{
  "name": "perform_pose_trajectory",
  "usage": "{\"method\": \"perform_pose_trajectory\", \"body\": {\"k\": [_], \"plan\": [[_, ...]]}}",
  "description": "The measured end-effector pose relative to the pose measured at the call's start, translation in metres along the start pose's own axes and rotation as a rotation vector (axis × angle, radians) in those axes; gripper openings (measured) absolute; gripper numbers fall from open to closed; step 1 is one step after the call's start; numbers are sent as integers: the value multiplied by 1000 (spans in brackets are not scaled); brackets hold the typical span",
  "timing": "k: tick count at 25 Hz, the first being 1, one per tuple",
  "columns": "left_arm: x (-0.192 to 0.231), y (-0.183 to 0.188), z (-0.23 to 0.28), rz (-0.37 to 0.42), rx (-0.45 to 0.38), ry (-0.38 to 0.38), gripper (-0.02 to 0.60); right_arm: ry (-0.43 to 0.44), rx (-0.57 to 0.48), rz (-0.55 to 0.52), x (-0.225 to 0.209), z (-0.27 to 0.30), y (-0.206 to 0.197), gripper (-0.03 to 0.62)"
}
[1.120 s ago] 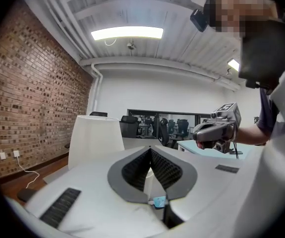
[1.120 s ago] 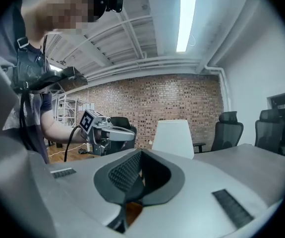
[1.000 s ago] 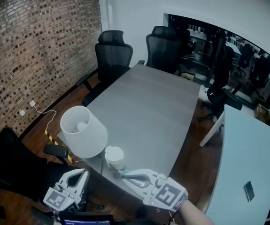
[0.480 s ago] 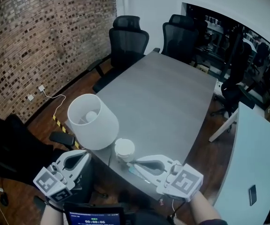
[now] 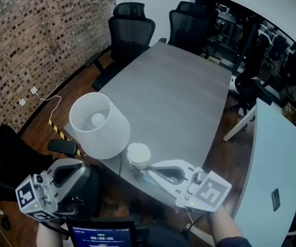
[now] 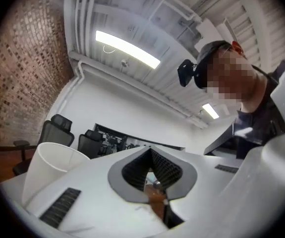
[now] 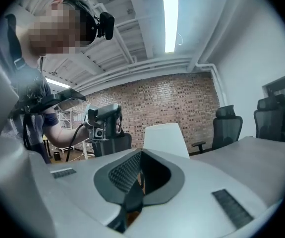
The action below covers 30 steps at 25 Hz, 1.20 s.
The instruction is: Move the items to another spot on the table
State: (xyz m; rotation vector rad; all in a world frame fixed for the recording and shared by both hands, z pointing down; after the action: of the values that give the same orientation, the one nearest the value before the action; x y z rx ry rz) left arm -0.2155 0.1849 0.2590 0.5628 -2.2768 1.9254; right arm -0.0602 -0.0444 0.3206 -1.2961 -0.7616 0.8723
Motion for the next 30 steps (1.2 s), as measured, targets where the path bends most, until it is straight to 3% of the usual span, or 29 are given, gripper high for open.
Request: {"method": "perform_pose_trajectory", "body": {"k": [4,8,15,18,22,24,27,28,30], "plan": [[-22,7,12,-73,10,-188,12,-4,28,-11,2,6,-3,8],[-38,10,21,-148,-17,-313,11,-11,38,-5,0,8,-6,8],[-51,16,35,-275,-31,-417,8,-19,67,22,-3,3,-18,8],[-62,26,38,-282,-23,-491,3,-14,71,28,-3,4,-22,8],[-74,30,42,-268,-5,-522,0,0,79,8,-2,6,-24,8],[-86,30,45,-198,42,-560,0,7,78,3,-3,6,-23,8],[-114,-1,46,83,294,-620,0,7,82,0,-3,4,-26,8],[-120,-10,44,132,349,-611,0,3,82,3,-2,4,-27,8],[-115,-7,39,118,307,-539,0,0,75,14,-2,5,-27,8]]}}
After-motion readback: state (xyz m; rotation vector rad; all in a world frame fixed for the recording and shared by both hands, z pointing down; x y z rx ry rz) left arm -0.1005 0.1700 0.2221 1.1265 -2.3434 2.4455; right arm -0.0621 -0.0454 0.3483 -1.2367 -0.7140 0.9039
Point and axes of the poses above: the fingertips, and each gripper's own axes: z forward along the fingers, x to its left, y out of its top, the point moved 9 cm from there along -z, backward along the fingers, and after that the axes turned 7 degrees about -z, right-handed, at the moved point
